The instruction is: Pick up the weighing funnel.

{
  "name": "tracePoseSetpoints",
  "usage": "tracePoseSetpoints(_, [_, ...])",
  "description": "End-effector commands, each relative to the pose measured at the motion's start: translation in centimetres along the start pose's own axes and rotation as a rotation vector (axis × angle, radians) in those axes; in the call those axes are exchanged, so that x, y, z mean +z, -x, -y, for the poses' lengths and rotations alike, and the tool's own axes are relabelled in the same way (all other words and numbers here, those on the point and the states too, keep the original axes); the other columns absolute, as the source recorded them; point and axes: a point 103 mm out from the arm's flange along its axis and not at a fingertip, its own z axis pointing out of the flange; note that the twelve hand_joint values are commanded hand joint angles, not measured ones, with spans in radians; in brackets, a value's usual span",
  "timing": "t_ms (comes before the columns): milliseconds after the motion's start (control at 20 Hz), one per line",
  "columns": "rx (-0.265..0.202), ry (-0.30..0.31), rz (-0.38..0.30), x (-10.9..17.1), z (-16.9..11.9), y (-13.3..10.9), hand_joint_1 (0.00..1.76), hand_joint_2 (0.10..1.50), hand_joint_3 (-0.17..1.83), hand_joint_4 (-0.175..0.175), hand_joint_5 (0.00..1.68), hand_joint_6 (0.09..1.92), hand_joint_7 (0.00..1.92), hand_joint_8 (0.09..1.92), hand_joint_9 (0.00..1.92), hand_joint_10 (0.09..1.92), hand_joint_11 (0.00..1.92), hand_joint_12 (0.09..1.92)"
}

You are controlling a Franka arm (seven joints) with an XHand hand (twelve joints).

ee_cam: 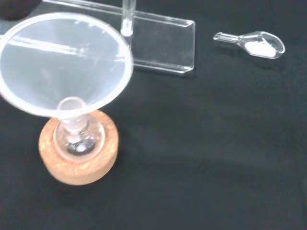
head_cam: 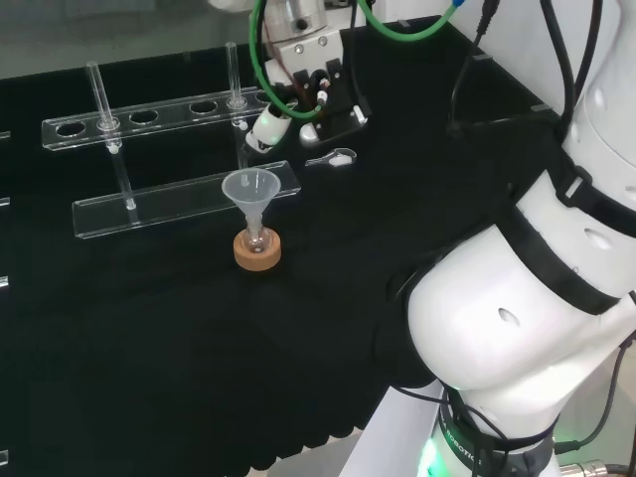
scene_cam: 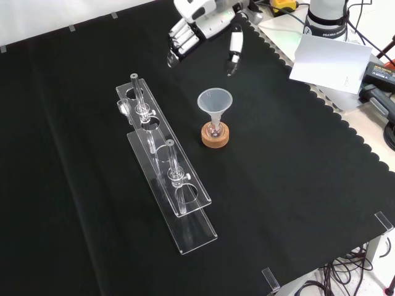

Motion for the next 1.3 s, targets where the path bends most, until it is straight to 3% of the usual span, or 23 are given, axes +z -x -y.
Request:
tracePoseSetpoints(50, [0.017, 0.01, -0.043, -0.8, -1.0, 2.8, 0.62, 0.72, 0.21, -0.076, 0.27, 0.09, 0.05, 0.69, 0.27, 0.75, 0.21, 1.44])
tracePoseSetpoints(350, [0.04, 0.053, -0.082, -1.4, -2.5, 6.0, 0.63, 0.72, 0.22, -0.076, 0.3, 0.09, 0.07, 0.7, 0.31, 0.74, 0.22, 1.43])
tracePoseSetpoints(700, [0.077, 0.05, -0.12, -1.8, -5.5, 10.0, 0.81, 0.71, 0.32, -0.067, 0.46, 0.09, 0.2, 0.71, 0.44, 0.67, 0.28, 1.38])
tracePoseSetpoints(1300, [0.089, 0.019, -0.136, 0.0, -10.5, 12.4, 0.86, 0.65, 0.46, -0.065, 0.5, 0.09, 0.22, 0.71, 0.47, 0.65, 0.32, 1.36])
